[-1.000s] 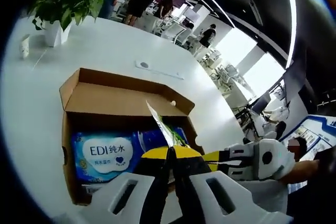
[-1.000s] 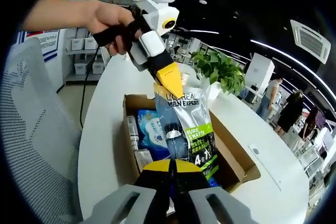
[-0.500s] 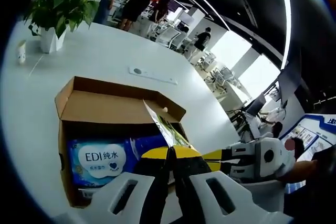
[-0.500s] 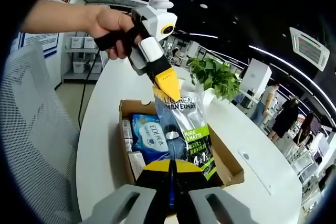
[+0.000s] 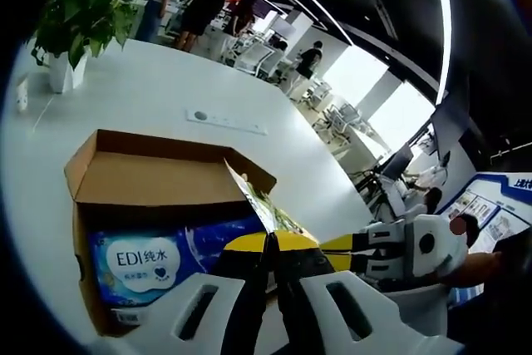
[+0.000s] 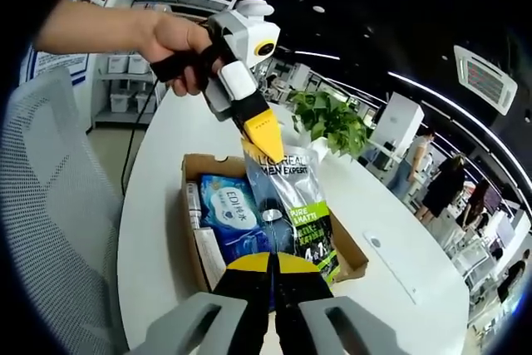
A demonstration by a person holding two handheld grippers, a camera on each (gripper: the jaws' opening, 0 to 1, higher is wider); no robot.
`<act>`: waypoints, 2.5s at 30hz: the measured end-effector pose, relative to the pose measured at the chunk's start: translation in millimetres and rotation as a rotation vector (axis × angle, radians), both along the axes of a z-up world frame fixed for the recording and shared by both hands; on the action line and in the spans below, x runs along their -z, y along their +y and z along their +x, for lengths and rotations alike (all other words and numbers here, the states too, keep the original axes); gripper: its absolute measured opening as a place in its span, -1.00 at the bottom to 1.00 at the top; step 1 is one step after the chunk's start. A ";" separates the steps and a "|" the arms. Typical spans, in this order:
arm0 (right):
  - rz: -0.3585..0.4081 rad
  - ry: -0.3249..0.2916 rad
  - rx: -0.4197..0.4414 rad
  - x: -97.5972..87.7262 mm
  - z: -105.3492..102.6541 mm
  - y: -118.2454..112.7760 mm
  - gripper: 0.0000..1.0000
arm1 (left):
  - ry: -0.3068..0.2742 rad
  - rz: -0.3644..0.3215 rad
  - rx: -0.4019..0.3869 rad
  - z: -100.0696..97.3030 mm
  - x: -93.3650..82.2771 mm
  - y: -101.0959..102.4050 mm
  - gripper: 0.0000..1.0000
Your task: Operate the shoe box by opening the lid, removing the specified soft item, and placing it in the target area until the item is outside and the box remains undamaged.
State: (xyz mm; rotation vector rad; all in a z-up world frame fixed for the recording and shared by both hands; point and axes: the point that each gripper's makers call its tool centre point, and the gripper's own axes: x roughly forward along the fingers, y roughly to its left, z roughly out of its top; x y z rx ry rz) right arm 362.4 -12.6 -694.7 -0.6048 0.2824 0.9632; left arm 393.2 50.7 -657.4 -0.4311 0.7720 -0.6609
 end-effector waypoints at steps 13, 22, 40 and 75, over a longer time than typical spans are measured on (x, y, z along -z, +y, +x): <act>-0.019 0.002 0.033 4.2 0.3 -27.0 -1.00 | 0.008 -0.001 0.048 3.1 6.1 -28.4 -1.00; -0.023 0.010 0.073 7.4 1.6 -52.3 -1.00 | 0.015 -0.005 0.081 5.5 10.1 -53.4 -1.00; -0.031 0.066 0.155 29.6 8.3 -95.1 -1.00 | 0.035 0.012 0.126 12.5 30.0 -99.6 -1.00; 0.024 0.226 0.331 106.4 38.1 -141.7 -1.00 | 0.091 0.145 0.157 37.0 95.1 -143.4 -1.00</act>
